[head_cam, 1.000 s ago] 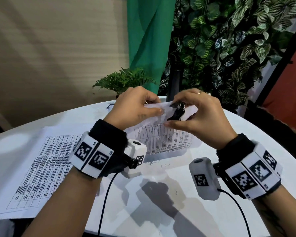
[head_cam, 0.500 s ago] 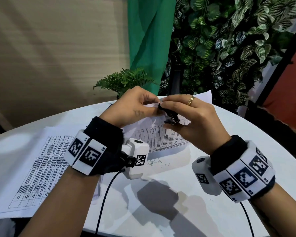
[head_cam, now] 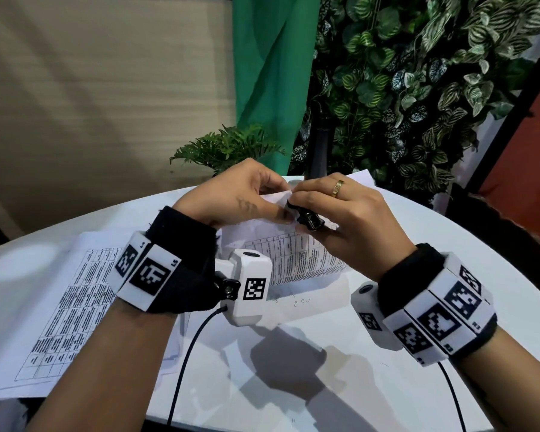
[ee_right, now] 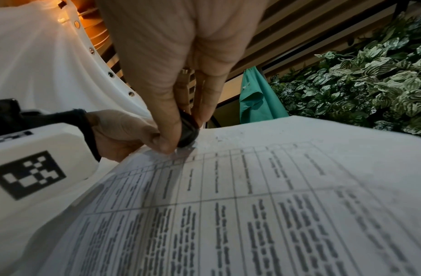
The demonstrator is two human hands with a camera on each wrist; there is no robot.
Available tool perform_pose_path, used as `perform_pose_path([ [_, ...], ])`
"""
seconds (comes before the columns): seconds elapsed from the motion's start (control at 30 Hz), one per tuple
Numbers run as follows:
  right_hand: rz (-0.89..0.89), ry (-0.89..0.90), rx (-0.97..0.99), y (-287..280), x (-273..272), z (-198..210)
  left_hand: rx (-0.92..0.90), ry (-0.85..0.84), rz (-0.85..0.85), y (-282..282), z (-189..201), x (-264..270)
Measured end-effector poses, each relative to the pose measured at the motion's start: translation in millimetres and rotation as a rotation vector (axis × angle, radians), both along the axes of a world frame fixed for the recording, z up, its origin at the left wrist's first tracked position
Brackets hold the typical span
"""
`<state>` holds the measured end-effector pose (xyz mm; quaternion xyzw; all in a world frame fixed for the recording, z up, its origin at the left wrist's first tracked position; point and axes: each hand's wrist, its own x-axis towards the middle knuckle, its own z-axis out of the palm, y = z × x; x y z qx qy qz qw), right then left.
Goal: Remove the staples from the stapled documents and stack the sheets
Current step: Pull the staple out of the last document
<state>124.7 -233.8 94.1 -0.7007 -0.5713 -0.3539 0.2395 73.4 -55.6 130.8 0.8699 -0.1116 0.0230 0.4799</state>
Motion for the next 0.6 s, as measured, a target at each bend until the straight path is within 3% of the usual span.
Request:
perform_pose_path([
  [0.37,-0.047,-0.087,-0.089,0.6,2.2,6.6,-0.003,0.04,-0.036,0.9,1.6,-0.7],
  [0.5,-0.033,-0.017,-0.028,-2.2,4.6,7.9,-0.044,0.035,-0.038,0.8,-0.2,0.2],
  [0.6,0.008,0.153,0.101,-4.3,2.7,6.5,-0.117,-0.002,-0.027,0.2,-4.1,0.4],
])
